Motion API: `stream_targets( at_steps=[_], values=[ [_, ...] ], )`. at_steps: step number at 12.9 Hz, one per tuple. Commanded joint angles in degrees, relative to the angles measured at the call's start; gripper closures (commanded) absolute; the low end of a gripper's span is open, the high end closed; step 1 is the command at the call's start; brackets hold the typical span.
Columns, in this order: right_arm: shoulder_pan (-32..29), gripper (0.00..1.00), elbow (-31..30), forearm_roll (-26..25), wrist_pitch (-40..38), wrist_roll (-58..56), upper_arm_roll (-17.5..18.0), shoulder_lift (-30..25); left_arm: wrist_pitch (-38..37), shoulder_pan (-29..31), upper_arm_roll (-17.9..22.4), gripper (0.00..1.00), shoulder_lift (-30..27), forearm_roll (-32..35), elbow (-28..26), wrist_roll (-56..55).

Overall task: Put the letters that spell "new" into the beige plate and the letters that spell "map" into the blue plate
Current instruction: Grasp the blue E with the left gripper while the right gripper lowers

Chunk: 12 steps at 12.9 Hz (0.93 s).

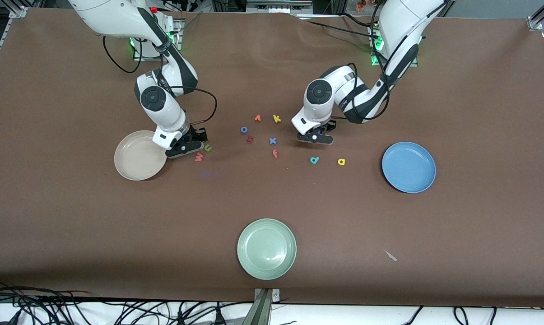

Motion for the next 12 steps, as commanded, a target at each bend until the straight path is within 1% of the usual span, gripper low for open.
stream_targets(
  at_steps=[1,2,3,4,5,7,8,9,10,11,12],
  values=[
    [-0.3,0.70,-1.3,-0.9,0.9,0.0,-0.3,-0.6,0.2,0.3,0.3,0.81,1.5,2.1,0.3,-0.2],
    [-0.3,0.71,-1.1,-0.9,0.6,-0.3,-0.3,-1.1,0.0,0.4,0.3,0.90,1.4,2.1,0.5,-0.1],
    [-0.3,0.72,-1.0,-0.9,-0.3,-0.4,-0.3,-1.8,-0.4,0.6,0.4,0.94,1.0,2.0,1.3,-0.1],
    [-0.4,0.72,-0.8,-0.8,-2.2,-0.7,-0.3,-3.0,-3.3,1.6,0.3,0.95,0.8,1.4,3.0,1.2],
    [-1.0,0.72,-0.2,-0.8,-4.2,-2.0,-0.6,-4.7,-8.5,2.8,0.2,0.95,0.6,0.6,6.1,3.6],
    [-2.2,0.72,0.7,-0.7,-8.5,-8.0,-3.0,-7.3,-19.1,5.3,0.2,0.95,0.4,-4.2,12.6,12.1],
    [-2.6,0.72,1.1,-0.2,-9.5,-10.2,-4.0,-7.6,-24.1,7.4,0.2,0.95,0.4,-5.2,15.5,16.5],
    [-2.7,0.71,1.2,-0.2,-9.5,-10.0,-4.1,-7.5,-27.8,9.3,0.2,0.95,0.3,-5.4,17.9,19.8],
    [-2.7,0.69,1.3,0.0,-9.3,-9.4,-4.0,-7.1,-29.9,11.5,0.2,0.95,0.3,-5.4,19.5,23.0],
    [-2.5,0.58,1.5,0.3,-8.7,-8.1,-3.8,-6.2,-30.5,13.9,0.3,0.95,0.1,-5.4,19.8,26.5],
    [-2.3,0.51,2.7,0.1,-8.7,-5.6,-3.3,-5.5,-30.8,16.6,0.3,0.95,0.0,-5.3,19.8,30.2]
  ],
)
